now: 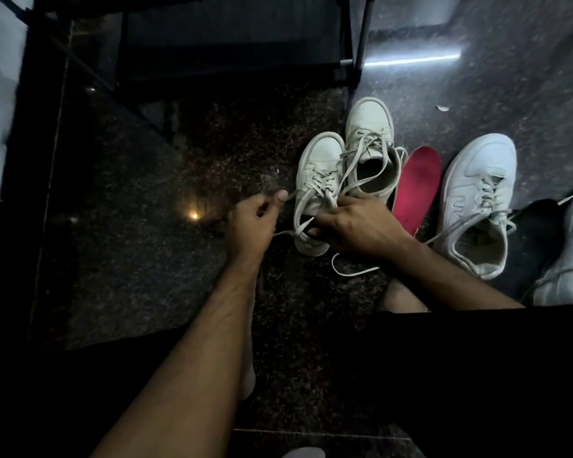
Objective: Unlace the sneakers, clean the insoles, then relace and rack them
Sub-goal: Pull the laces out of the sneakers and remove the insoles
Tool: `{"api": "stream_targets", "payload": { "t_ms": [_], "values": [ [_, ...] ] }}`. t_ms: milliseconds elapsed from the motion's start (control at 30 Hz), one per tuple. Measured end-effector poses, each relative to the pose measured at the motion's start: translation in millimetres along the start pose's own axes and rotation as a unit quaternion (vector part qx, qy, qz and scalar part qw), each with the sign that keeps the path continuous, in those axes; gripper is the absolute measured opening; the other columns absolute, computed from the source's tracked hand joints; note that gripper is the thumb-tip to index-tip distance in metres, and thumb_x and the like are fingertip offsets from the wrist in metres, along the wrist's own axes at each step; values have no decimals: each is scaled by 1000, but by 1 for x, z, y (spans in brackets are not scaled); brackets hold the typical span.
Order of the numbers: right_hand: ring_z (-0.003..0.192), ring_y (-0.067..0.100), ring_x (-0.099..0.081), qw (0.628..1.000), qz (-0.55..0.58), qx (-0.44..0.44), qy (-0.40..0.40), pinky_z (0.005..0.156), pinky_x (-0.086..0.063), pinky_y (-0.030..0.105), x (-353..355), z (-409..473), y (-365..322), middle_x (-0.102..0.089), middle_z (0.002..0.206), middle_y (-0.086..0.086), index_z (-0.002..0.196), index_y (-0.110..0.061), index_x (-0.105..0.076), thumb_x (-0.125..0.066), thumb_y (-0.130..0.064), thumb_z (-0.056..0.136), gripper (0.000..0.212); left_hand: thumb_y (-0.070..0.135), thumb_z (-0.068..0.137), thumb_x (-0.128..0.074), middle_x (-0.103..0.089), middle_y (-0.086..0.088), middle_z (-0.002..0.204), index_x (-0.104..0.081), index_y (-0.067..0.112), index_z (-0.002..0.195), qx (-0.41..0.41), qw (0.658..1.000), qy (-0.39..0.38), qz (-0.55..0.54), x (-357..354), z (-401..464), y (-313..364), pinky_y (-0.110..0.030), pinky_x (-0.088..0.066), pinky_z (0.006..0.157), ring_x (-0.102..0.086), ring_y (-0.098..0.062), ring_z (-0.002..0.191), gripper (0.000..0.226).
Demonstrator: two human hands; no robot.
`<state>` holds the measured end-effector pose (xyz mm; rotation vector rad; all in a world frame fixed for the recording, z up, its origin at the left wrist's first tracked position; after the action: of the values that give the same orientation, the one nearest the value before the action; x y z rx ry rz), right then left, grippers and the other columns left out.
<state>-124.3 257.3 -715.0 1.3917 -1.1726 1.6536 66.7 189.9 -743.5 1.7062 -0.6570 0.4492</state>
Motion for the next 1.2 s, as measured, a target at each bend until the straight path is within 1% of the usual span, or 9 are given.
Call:
{"api": "stream_targets", "payload": {
  "t_ms": [67, 167, 367, 467, 567, 667, 900, 1000, 1200],
  "values": [
    [66, 27, -65, 999, 11, -8, -32, 58, -45, 35, -4, 2, -3, -66, 67, 1, 85, -27, -64, -38, -50, 93, 36, 60, 87, -65, -53, 1, 43, -66, 10, 72, 25, 992, -119, -38, -7, -8, 8, -23, -32, 43, -43, -9, 36, 53],
    [57, 23, -65, 999, -26, -41, -9, 46, -30, 25, -1, 1, -9, -65, 64, -2, 84, -27, -68, -35, -50, 94, 41, 53, 85, -72, -57, -6, 45, -61, 3, 75, 25, 987, -160, -16, -13, -15, 10, -20, -32, 38, -46, -14, 34, 52],
    [74, 24, -65, 993, -15, -114, -3, 45, -36, 29, -12, -12, -22, -63, 116, -4, 105, -22, -64, -25, -50, 101, 48, 40, 90, -72, -57, -8, 46, -60, -15, 80, 88, 969, -219, -70, -13, -20, 15, -24, -40, 39, -50, -20, 33, 57],
    [81, 23, -67, 991, -7, -136, -4, 47, -40, 31, -14, -16, -21, -53, 139, -9, 123, -25, -55, -26, -48, 103, 42, 29, 91, -74, -53, -3, 43, -59, 1, 67, 77, 965, -232, -97, -8, -20, 18, -21, -38, 40, -46, -15, 32, 40],
    [80, 27, -69, 990, -2, -137, -19, 46, -44, 33, -11, -12, -22, -57, 133, -7, 125, -24, -53, -31, -42, 103, 36, 39, 87, -74, -57, 3, 47, -58, 18, 60, 27, 998, -49, -30, 10, -9, 7, -26, -45, 44, -53, -15, 37, 38],
    [72, 32, -68, 988, -15, -142, -59, 44, -37, 32, -2, -3, -21, -65, 108, -2, 114, -27, -50, -41, -33, 101, 17, 50, 80, -73, -64, 7, 70, -63, 26, 78, -12, 990, 130, 48, 31, 5, 4, -33, -51, 59, -60, -15, 62, 25],
    [94, 30, -69, 980, -92, -108, -141, 62, -38, 31, 7, 31, -31, -70, 104, 4, 115, -19, -65, -41, -27, 101, 29, 24, 85, -74, -73, -2, 103, -70, 20, 118, -54, 986, -154, 21, -11, 3, 29, -35, -59, 84, -69, -16, 85, 34],
    [101, 27, -68, 976, -111, -75, -170, 66, -39, 31, 3, 42, -30, -69, 114, 4, 121, -17, -63, -37, -29, 102, 34, 17, 88, -66, -71, -4, 116, -66, 20, 128, -94, 977, -177, 70, -17, 5, 32, -37, -55, 95, -69, -20, 100, 40],
    [117, 24, -62, 958, -93, -86, -256, 86, -46, 34, -2, 56, -21, -63, 130, 4, 128, -15, -57, -38, -32, 103, 36, 5, 90, -66, -74, -7, 109, -67, 9, 124, -103, 977, -180, 56, -14, 15, 39, -20, -54, 85, -71, -14, 97, 34]
  ]
}}
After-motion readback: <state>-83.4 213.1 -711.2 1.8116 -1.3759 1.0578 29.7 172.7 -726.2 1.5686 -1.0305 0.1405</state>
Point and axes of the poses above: each hand's wrist, its own z-axis towards the middle knuckle, its own x-axis out of the back of the hand, y = z × x, the point moved 2 cm from there along z, towards the middle knuckle
